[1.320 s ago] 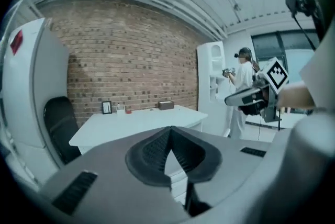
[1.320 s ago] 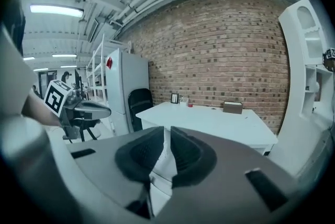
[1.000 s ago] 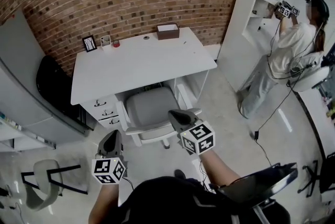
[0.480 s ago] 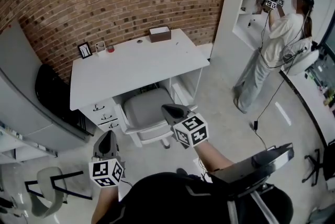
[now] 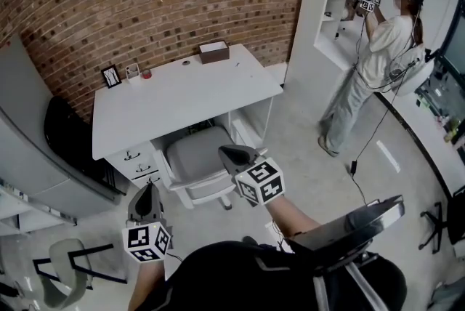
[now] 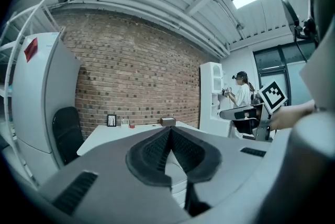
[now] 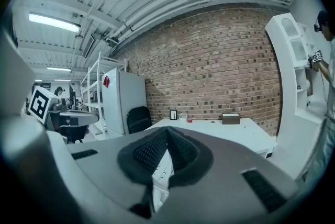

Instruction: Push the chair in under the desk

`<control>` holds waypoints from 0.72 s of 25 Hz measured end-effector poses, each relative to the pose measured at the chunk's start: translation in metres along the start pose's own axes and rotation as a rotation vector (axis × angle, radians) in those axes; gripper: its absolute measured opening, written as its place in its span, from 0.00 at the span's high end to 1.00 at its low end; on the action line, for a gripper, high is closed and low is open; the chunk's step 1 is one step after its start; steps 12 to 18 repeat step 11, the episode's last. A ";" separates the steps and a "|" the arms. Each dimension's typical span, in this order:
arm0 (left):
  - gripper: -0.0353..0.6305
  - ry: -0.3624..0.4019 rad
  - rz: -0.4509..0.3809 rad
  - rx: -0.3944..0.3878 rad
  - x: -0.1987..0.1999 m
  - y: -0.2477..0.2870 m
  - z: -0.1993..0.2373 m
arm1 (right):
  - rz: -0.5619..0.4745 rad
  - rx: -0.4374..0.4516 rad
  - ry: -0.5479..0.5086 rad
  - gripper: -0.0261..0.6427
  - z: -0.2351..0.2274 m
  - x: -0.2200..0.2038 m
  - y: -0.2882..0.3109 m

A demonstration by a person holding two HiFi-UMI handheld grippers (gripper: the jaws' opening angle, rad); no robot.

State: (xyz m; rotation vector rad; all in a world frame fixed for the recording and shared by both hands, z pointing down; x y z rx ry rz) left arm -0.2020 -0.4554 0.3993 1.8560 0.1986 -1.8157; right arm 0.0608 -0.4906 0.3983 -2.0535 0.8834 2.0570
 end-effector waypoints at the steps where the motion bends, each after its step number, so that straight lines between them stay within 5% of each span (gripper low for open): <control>1: 0.94 0.000 0.000 0.000 0.000 0.000 -0.001 | 0.001 -0.001 0.001 0.95 -0.001 -0.001 -0.001; 18: 0.94 -0.002 0.004 -0.006 -0.003 0.004 -0.011 | 0.004 -0.019 0.006 0.95 -0.006 -0.005 -0.006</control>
Point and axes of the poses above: the fingertips, and each gripper's own axes: y forward along the fingers, z to its left, x out of its top, the point moved 6 cm from there along -y, backward along the fingers, and after that the axes turned 7 degrees about z, right-handed, at the moved point
